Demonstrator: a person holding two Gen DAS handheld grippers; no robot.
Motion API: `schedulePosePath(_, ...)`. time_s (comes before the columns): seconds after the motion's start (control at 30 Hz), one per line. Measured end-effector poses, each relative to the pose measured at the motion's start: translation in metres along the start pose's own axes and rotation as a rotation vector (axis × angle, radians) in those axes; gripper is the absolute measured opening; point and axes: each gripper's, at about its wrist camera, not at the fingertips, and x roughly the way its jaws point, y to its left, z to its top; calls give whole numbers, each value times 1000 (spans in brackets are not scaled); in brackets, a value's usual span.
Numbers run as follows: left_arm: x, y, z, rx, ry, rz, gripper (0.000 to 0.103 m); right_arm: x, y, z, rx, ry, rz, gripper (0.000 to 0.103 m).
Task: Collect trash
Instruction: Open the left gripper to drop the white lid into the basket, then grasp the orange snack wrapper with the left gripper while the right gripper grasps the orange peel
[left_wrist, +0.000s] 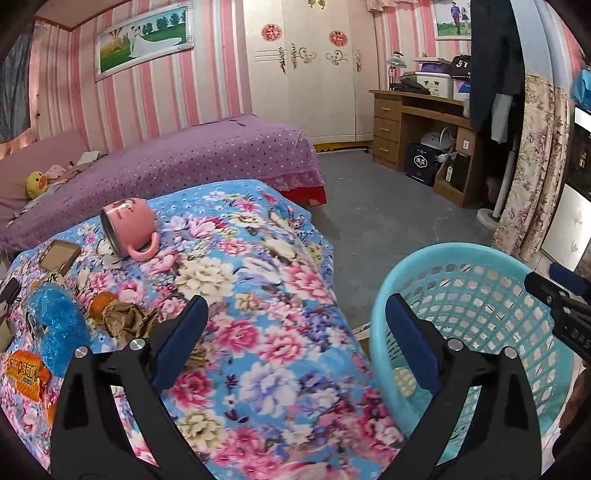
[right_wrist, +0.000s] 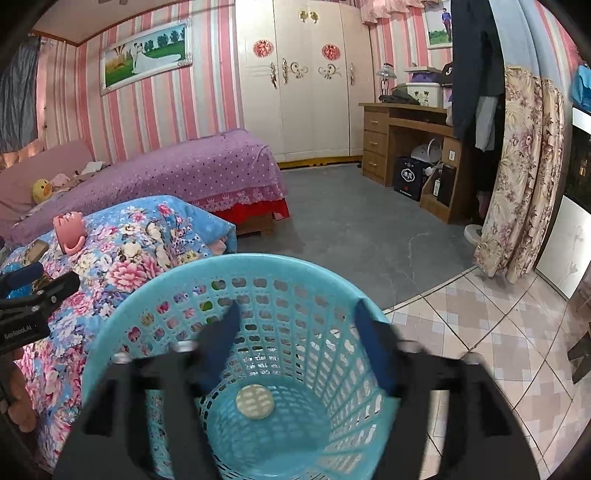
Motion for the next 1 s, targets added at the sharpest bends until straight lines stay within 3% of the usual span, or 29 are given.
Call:
schedulePosePath(0.3, -13, 23, -4, -15, -1, -7, 94, -16, 10, 9, -8, -52, -41, 85)
schedulePosePath(0.47, -40, 75, -8, -63, -11, 22, 96, -33, 41, 15, -20, -96, -40, 91)
schedulePosePath(0.6, -59, 134, -16, -86, -1, 97, 96, -39, 89, 19, -46, -113, -2, 91)
schedulePosePath(0.83, -96, 242, -41, -85, -1, 280, 98, -44, 190, 9, -117, -91, 158, 91)
schedulePosePath(1.0, -103, 300, -66, -140, 36, 346, 98, -49, 255, -6, -170, -51, 263, 91)
